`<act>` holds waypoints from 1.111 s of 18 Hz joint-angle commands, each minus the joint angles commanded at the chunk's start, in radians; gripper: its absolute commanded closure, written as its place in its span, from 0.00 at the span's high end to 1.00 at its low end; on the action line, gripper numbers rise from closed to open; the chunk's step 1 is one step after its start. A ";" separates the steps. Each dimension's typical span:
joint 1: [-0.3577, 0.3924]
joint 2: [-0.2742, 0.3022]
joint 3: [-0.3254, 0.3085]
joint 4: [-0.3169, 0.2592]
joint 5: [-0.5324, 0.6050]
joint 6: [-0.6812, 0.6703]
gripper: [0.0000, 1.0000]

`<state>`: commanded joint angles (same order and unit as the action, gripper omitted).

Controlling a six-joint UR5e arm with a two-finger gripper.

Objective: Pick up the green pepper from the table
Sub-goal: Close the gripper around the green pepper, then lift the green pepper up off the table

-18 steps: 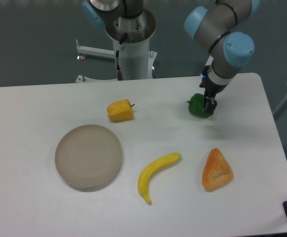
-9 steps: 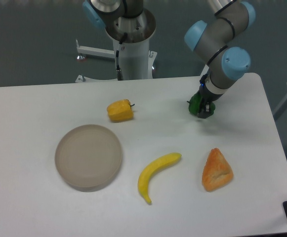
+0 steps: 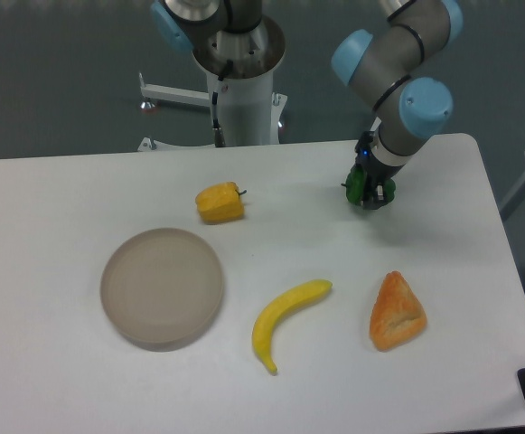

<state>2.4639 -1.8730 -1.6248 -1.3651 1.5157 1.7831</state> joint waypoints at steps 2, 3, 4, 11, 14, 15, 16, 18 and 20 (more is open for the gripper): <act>-0.057 -0.014 0.077 -0.017 0.000 -0.123 0.24; -0.066 -0.021 0.109 -0.017 0.001 -0.170 0.24; -0.069 -0.023 0.129 -0.017 0.006 -0.195 0.24; -0.092 -0.051 0.238 -0.006 0.006 -0.277 0.23; -0.115 -0.069 0.250 -0.002 0.053 -0.286 0.23; -0.134 -0.075 0.252 -0.003 0.079 -0.286 0.23; -0.163 -0.084 0.256 0.003 0.093 -0.286 0.23; -0.166 -0.086 0.246 0.027 0.093 -0.288 0.24; -0.166 -0.084 0.244 0.029 0.090 -0.284 0.24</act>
<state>2.2979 -1.9574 -1.3806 -1.3361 1.6061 1.4987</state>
